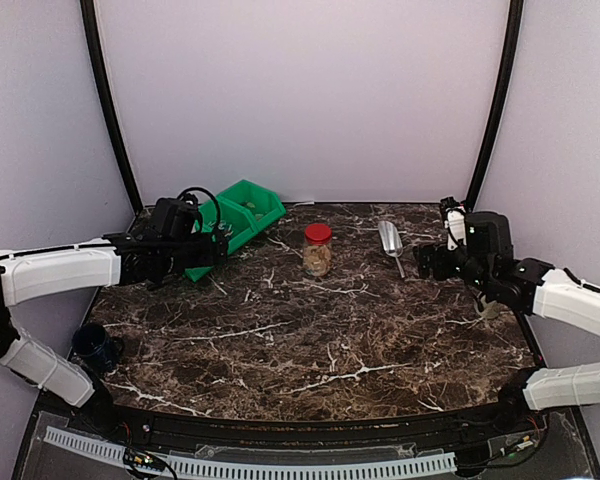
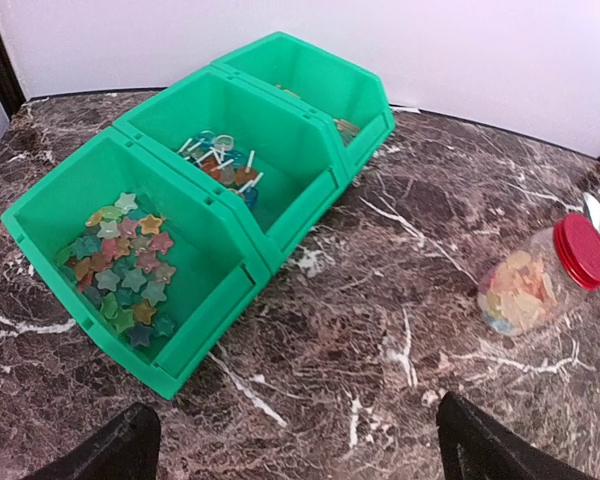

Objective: Pack the candies
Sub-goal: Reset both arms

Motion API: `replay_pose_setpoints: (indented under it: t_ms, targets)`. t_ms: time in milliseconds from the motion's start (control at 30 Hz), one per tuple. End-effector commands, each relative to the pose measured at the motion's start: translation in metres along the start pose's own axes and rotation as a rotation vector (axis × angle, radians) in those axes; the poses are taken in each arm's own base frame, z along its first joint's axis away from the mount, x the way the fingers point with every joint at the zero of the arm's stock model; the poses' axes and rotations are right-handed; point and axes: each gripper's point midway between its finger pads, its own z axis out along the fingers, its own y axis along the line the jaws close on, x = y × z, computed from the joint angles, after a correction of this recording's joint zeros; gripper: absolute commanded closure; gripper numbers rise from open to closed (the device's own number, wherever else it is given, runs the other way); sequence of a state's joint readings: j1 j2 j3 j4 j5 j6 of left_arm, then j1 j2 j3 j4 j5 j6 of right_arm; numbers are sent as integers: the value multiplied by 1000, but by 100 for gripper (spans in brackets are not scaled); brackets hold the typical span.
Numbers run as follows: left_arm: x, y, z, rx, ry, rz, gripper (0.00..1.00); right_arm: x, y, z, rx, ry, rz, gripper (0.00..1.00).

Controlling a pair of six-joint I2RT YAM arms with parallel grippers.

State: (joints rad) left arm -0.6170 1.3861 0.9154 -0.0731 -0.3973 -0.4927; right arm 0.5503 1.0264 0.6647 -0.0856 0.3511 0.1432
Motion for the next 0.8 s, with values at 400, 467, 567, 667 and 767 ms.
replay_pose_setpoints:
  t_ms: [400,467,567,667,767]
  targets:
    - [25,44,-61,-73,-13,174,1,-10,-23,-3,130,13,103,3]
    - [28,44,-62,-69,1,181,1,-12,-22,-3,122,5,100,3]
    - [32,43,-61,-59,12,191,1,-14,-20,-5,108,-6,98,3]
    - [33,42,-59,-54,15,188,1,-17,-20,-8,101,-19,103,3]
    - [33,39,-58,-42,14,189,1,-20,-19,-11,91,-30,108,3]
